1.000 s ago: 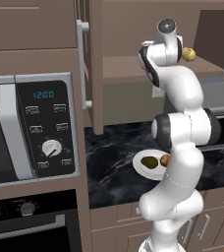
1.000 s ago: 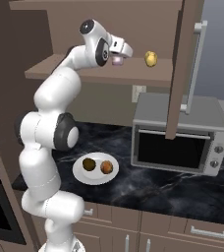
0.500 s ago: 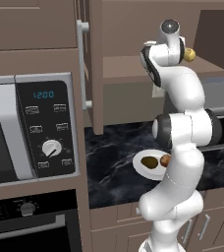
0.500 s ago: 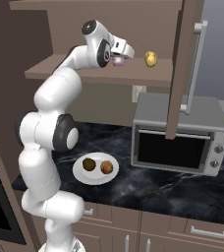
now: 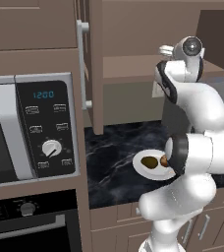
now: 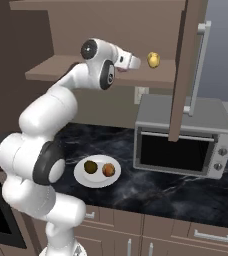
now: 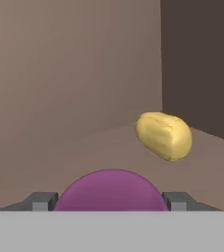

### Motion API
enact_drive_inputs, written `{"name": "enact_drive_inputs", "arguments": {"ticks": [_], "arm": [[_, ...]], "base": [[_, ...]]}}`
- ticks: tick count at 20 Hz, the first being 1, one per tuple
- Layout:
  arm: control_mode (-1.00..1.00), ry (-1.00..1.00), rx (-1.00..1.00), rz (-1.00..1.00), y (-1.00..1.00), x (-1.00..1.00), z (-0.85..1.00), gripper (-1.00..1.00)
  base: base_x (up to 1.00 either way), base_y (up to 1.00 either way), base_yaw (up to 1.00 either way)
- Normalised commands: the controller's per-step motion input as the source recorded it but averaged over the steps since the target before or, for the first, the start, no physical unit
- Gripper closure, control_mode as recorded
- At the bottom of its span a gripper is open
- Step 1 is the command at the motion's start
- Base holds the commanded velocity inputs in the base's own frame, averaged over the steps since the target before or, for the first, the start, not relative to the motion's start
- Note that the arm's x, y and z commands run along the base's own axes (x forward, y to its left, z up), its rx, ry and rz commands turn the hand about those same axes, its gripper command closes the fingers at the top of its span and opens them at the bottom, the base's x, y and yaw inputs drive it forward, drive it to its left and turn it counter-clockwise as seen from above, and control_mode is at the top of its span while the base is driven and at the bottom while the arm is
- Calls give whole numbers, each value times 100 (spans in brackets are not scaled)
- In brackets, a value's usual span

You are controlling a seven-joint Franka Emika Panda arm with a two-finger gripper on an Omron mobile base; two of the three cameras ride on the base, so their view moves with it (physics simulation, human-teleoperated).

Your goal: Pick the avocado and bread from the counter and place them on the plate. Then pick the jam from the cabinet and place it next to the plate. Lastly close the cabinet door.

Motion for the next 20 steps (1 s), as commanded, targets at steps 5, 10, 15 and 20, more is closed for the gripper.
{"name": "enact_drive_inputs", "arguments": {"ticks": [5, 10, 15, 20], "arm": [[-100, -11, 0, 9, -4, -100, 25, 100], [-100, 0, -3, 20, 0, -100, 52, 100], [-100, 6, -10, 29, 6, -100, 47, 100], [-100, 11, -20, 38, 23, -99, 6, 100]], "base": [[0, 0, 0], [0, 0, 0], [0, 0, 0], [0, 0, 0]]}}
